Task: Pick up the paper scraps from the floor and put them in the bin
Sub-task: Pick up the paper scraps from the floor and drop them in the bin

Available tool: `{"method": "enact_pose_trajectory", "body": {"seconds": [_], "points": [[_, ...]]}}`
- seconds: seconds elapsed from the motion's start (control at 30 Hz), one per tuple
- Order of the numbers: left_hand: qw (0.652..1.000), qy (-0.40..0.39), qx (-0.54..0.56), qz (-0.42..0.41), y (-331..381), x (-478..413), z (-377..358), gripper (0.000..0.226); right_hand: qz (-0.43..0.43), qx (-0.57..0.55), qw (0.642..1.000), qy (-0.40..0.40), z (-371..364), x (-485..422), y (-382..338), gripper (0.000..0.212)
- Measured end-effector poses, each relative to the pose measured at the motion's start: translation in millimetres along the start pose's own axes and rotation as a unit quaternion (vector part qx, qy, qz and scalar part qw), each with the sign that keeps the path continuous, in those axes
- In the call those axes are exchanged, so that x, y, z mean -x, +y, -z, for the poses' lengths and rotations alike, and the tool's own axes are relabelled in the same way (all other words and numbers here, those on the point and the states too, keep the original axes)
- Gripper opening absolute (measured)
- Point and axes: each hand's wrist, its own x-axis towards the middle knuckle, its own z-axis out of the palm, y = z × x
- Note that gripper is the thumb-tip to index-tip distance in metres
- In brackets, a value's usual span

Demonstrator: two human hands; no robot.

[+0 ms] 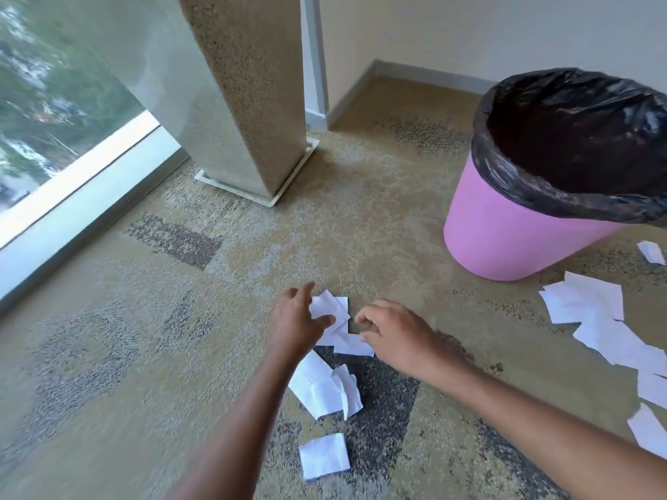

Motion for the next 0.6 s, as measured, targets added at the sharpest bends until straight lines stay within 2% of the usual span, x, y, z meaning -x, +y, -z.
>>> {"method": "enact_pose_trajectory", "body": {"seconds": [0.1, 0.3, 0.4, 0.53, 0.6], "points": [[0.997, -0.009, -0.075, -0.013, 4.1, 0.5, -2.5, 0.087, 0.011, 0.064, 0.998, -0.022, -13.6, 4.4, 3.8, 0.025], [0.995, -0.004, -0.096, -0.022, 7.7, -1.5, -4.7, 0.071, 0.055, 0.136, 0.989, 0.001, -31.1, 12.4, 6.7, 0.043], [0.998, 0.01, -0.063, -0.012, 5.3, -3.0, -5.6, 0.061, 0.057, 0.13, 0.99, 0.012, -33.0, 12.8, 4.9, 0.04], [0.998, 0.046, 0.037, 0.026, -2.9, -4.0, -5.9, 0.026, 0.047, 0.119, 0.992, 0.012, -33.5, 10.3, 4.2, 0.034], [0.992, 0.052, 0.095, 0.058, -6.1, -1.0, -4.1, 0.017, 0.045, 0.114, 0.992, 0.023, -33.1, 7.2, 4.4, 0.024]]}}
